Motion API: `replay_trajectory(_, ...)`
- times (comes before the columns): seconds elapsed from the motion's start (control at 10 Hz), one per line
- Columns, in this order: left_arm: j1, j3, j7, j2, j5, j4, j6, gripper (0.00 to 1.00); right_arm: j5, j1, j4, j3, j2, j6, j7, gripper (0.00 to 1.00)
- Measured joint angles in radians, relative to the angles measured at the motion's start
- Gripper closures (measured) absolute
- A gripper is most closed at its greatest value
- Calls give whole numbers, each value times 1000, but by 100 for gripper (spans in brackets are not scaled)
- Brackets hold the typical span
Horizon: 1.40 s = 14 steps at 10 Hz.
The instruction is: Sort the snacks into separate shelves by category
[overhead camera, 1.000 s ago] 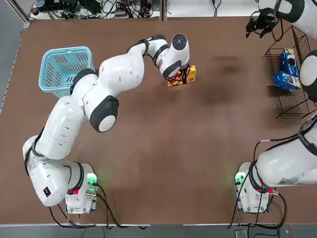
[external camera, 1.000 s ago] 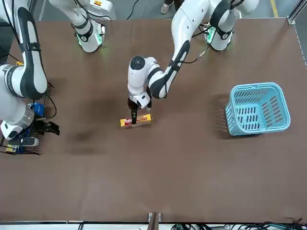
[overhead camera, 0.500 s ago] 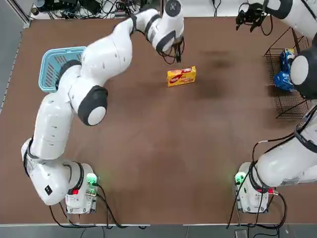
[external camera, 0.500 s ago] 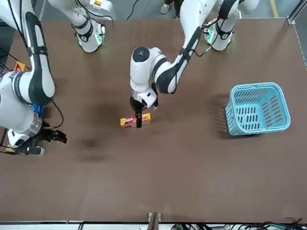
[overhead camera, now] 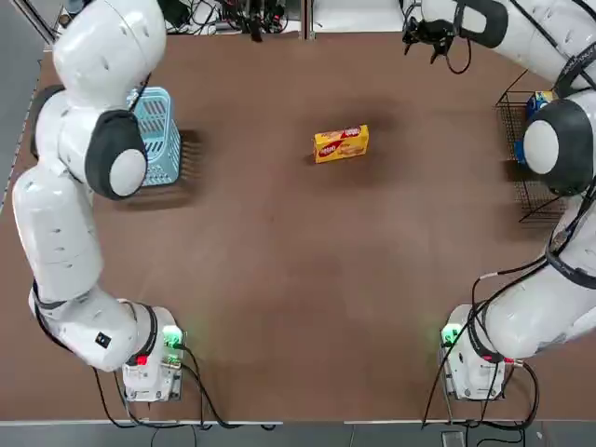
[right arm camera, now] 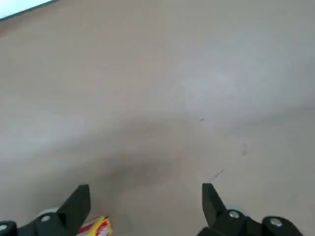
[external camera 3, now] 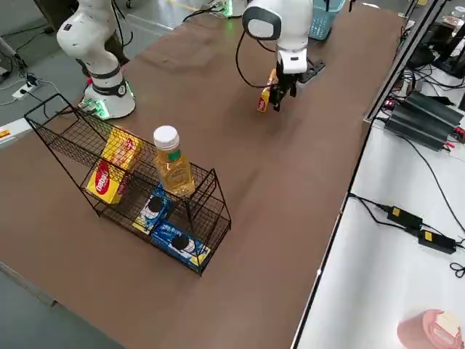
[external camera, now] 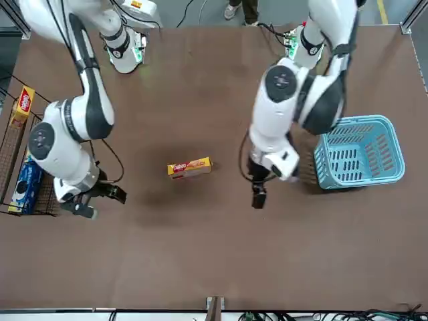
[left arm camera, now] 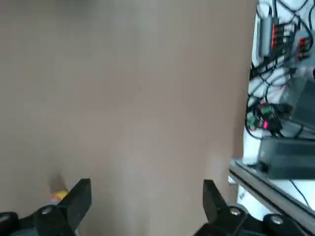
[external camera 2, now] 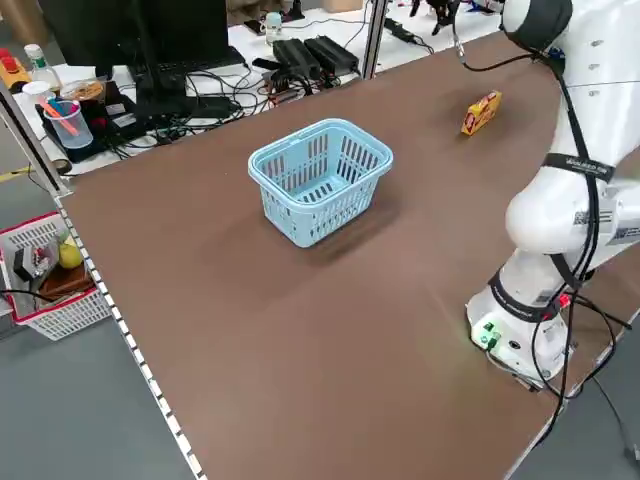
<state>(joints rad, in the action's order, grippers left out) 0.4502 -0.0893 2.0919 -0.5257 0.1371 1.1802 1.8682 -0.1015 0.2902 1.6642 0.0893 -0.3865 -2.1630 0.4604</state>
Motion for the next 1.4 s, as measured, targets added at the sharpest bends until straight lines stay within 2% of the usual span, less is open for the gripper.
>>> replay_trajectory(0.2, -106, 0, -252, 84, -21, 52, -102, 0, 0, 58, -24, -1, -3, -1, 125, 0)
replay_trajectory(0.5, -265, -1, -689, 275, -104, 246, -125, 0, 0, 191, -50, -4, -11, -1, 335, 0)
replay_trajectory(0.7, -315, 0, -990, 382, -119, 345, -193, 0, 1, 284, -51, -4, -21, -33, 513, 0)
replay_trajectory(1.1, -399, 3, -1657, 457, -119, 359, -332, 0, 1, 354, -49, -2, -43, -53, 974, 0)
replay_trajectory(1.2, -408, 5, -1775, 471, -119, 352, -342, 0, 2, 372, -48, -2, -59, -53, 1082, 0)
replay_trajectory(1.4, -414, 4, -1849, 482, -119, 346, -344, 0, 12, 428, -47, -2, -110, -54, 1242, 0)
